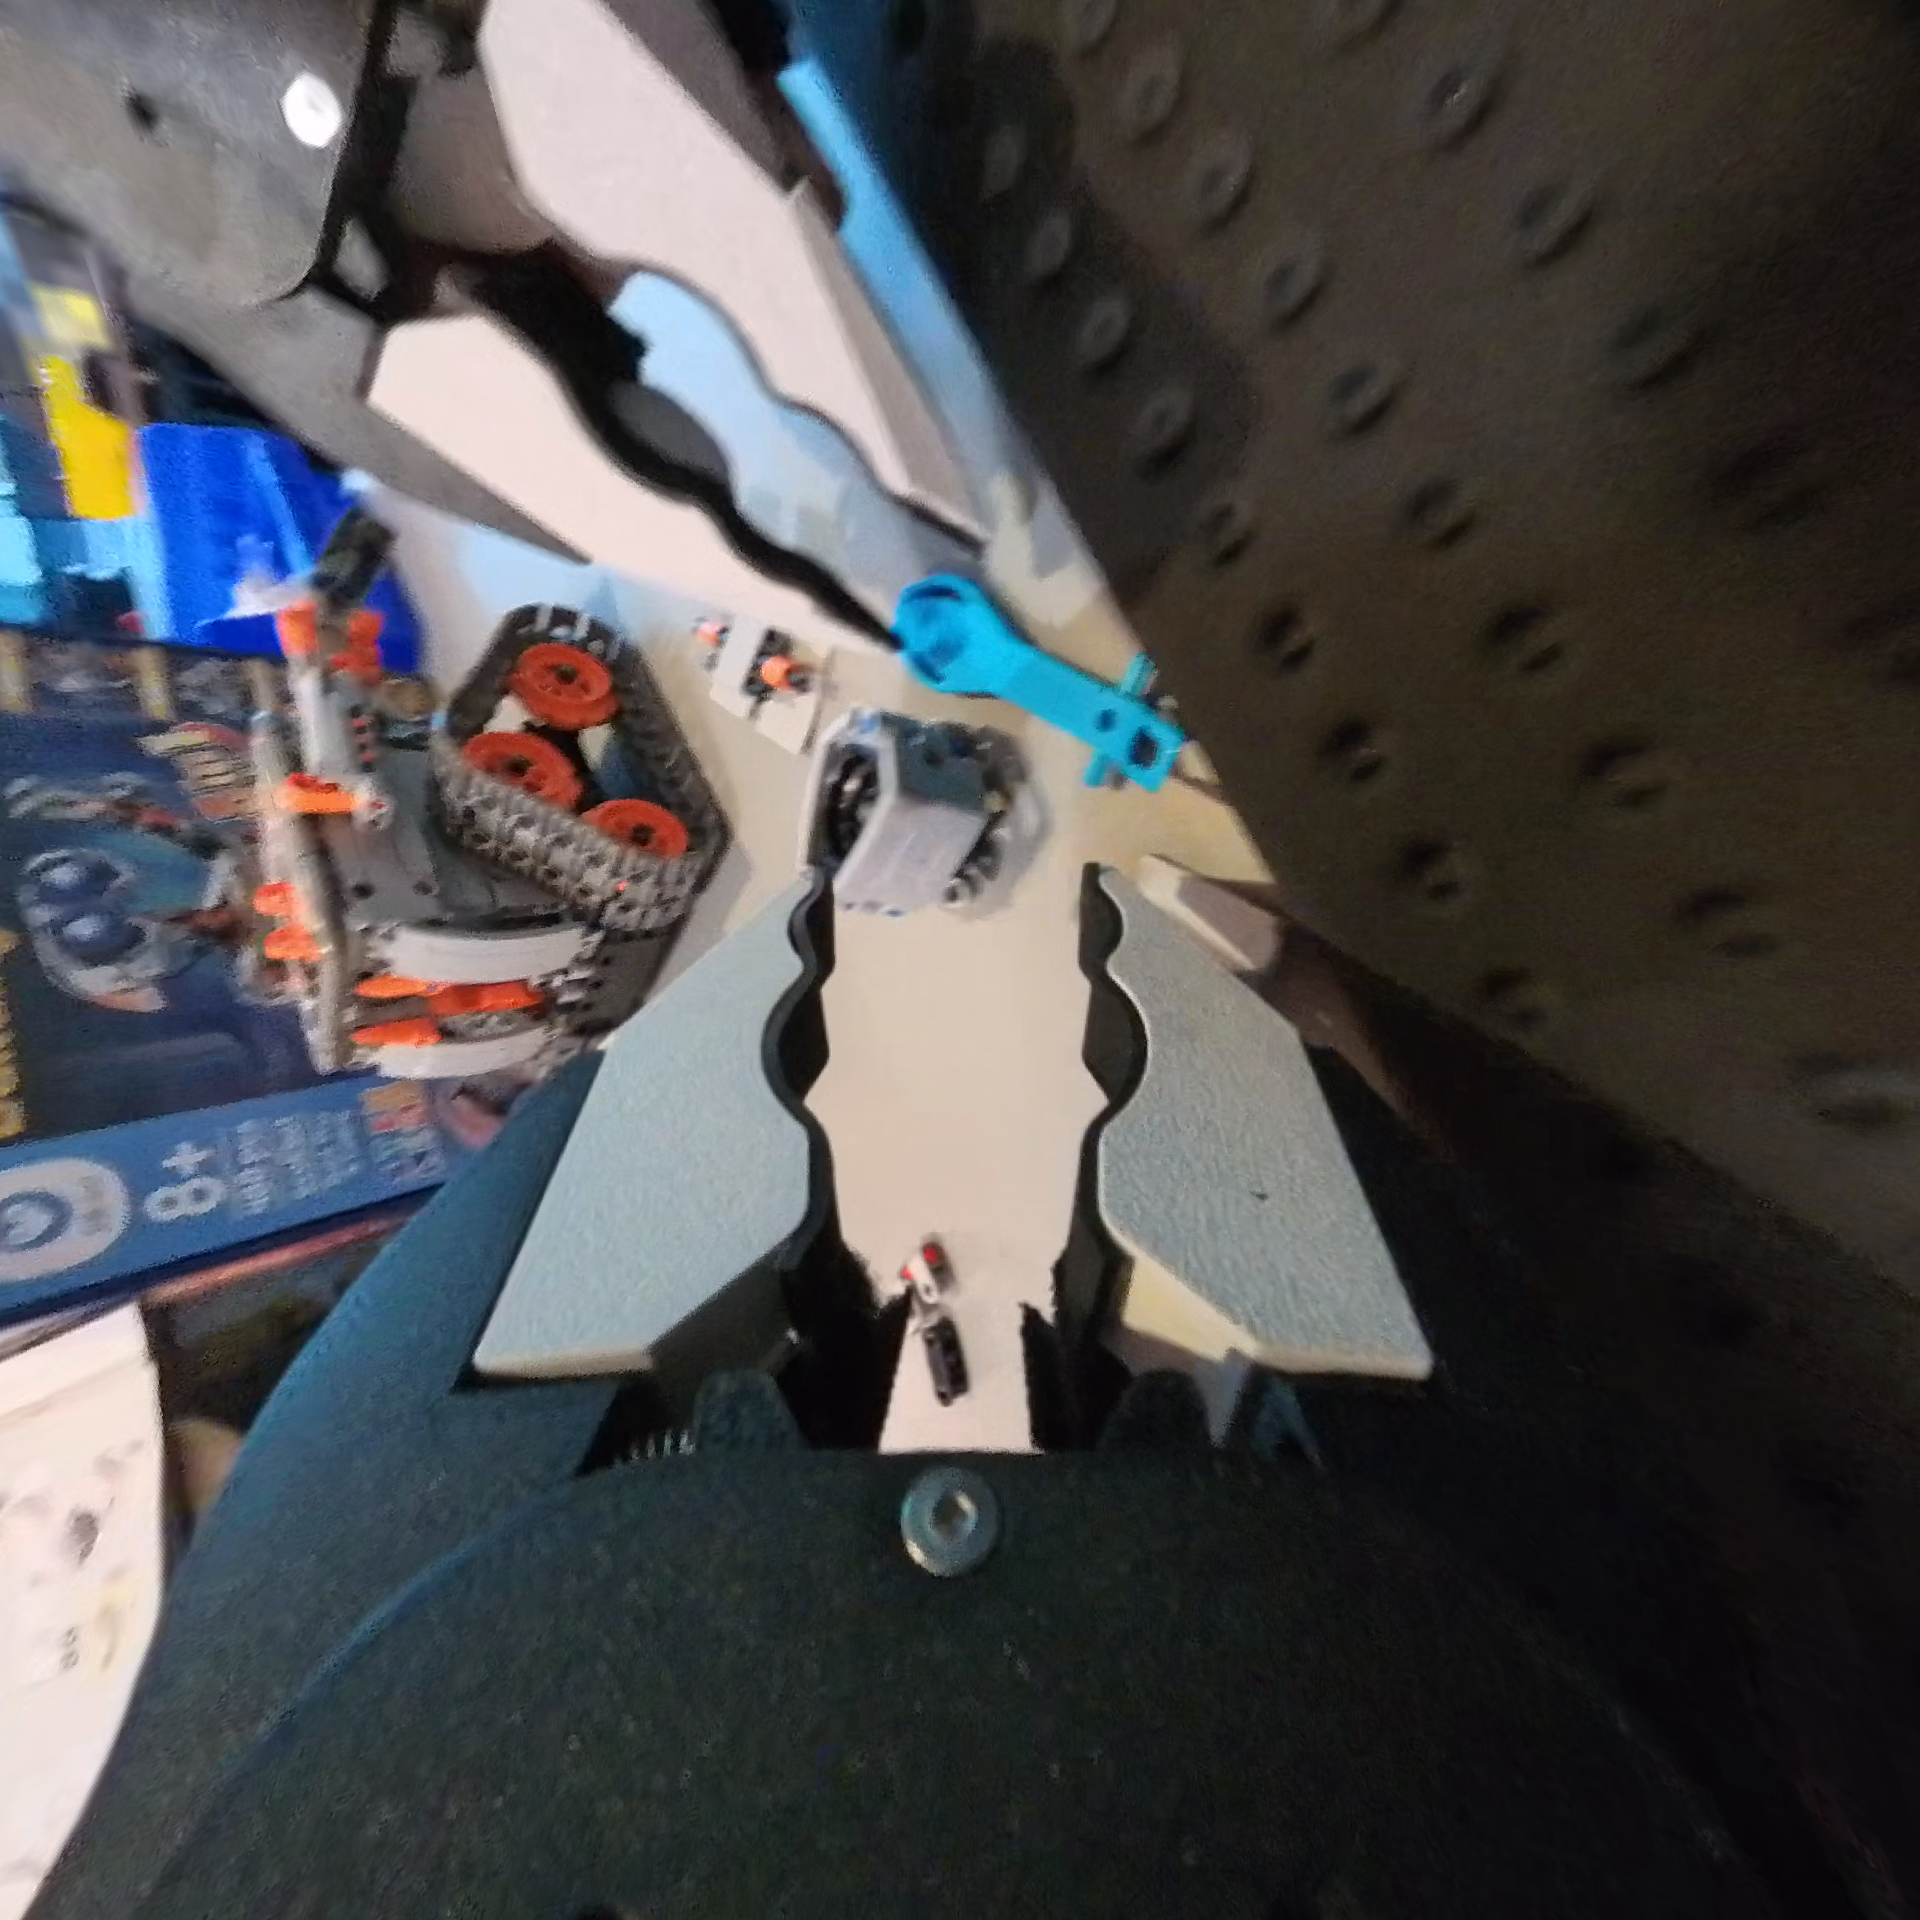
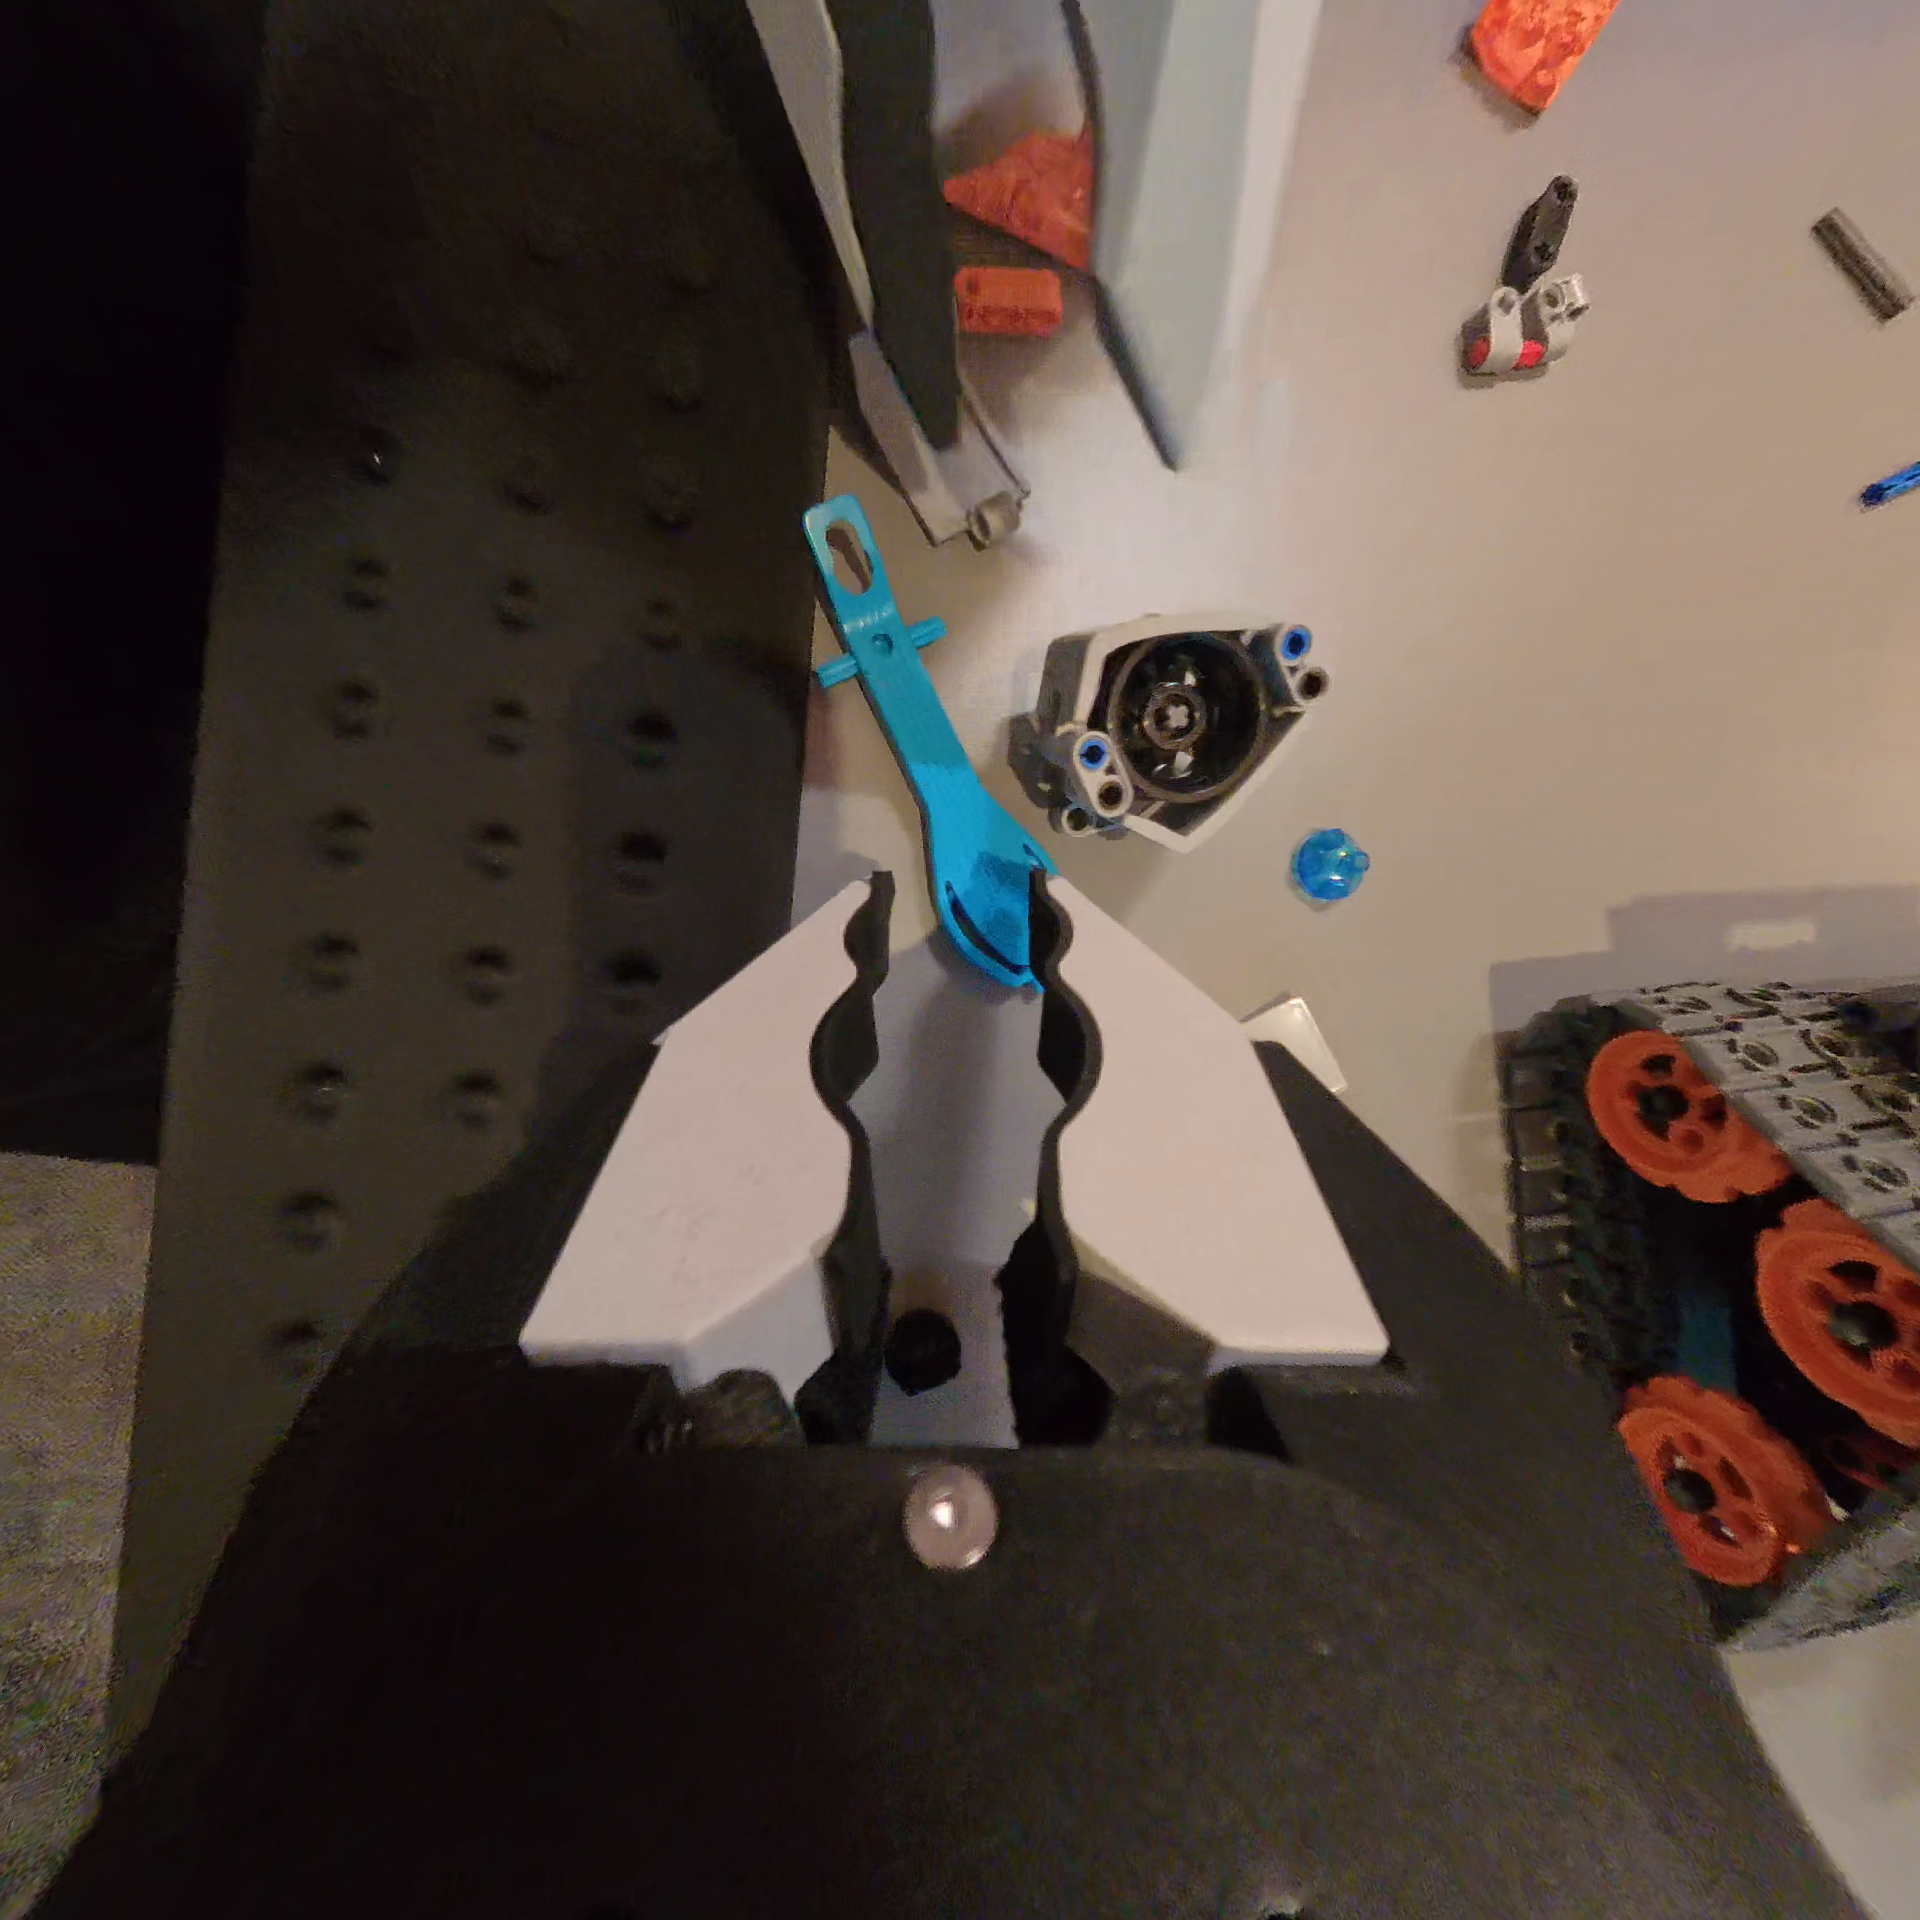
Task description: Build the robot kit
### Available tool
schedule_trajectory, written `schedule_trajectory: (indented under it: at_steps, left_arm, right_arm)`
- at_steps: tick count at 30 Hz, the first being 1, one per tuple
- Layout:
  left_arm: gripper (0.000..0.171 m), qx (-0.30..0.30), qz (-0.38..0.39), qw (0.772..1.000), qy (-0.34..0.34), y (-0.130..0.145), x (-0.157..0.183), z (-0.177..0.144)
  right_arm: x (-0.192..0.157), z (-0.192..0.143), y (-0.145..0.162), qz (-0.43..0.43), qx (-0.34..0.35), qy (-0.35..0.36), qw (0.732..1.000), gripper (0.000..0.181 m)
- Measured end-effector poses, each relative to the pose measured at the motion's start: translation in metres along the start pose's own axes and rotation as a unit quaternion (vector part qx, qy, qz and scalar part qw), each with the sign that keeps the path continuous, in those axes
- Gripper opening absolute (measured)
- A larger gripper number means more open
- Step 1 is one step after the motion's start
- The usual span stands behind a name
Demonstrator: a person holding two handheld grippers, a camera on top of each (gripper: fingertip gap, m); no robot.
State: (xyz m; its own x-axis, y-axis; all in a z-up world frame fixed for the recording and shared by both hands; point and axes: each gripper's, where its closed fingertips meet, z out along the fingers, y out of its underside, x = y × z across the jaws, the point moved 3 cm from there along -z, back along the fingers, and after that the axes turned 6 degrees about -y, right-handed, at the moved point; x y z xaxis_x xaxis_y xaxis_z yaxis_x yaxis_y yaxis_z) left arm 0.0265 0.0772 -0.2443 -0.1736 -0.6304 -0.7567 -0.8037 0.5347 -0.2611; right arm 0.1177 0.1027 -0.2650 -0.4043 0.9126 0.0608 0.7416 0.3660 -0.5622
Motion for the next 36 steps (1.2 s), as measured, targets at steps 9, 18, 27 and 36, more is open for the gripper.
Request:
schedule_trajectory:
  at_steps: [9,18,27,36]
  left_arm:
    - [0.016,-0.014,0.051,0.995,0.086,-0.009,0.031,0.013]
    - [0.005,0.018,0.028,0.996,0.085,-0.015,0.030,0.018]
    - [0.003,0.115,-0.235,0.963,0.067,-0.030,-0.015,0.007]
    - [0.002,0.326,-0.599,0.711,0.171,-0.035,-0.068,-0.016]
  right_arm:
    - [0.008,0.010,0.002,0.021,-0.012,-0.035,0.999,0.018]
    - [0.014,0.009,0.004,0.043,0.016,-0.038,0.998,0.019]
    - [0.010,-0.014,-0.016,-0.035,0.085,0.088,0.992,0.034]
    - [0.006,-0.062,-0.048,-0.144,0.133,0.360,0.912,0.034]
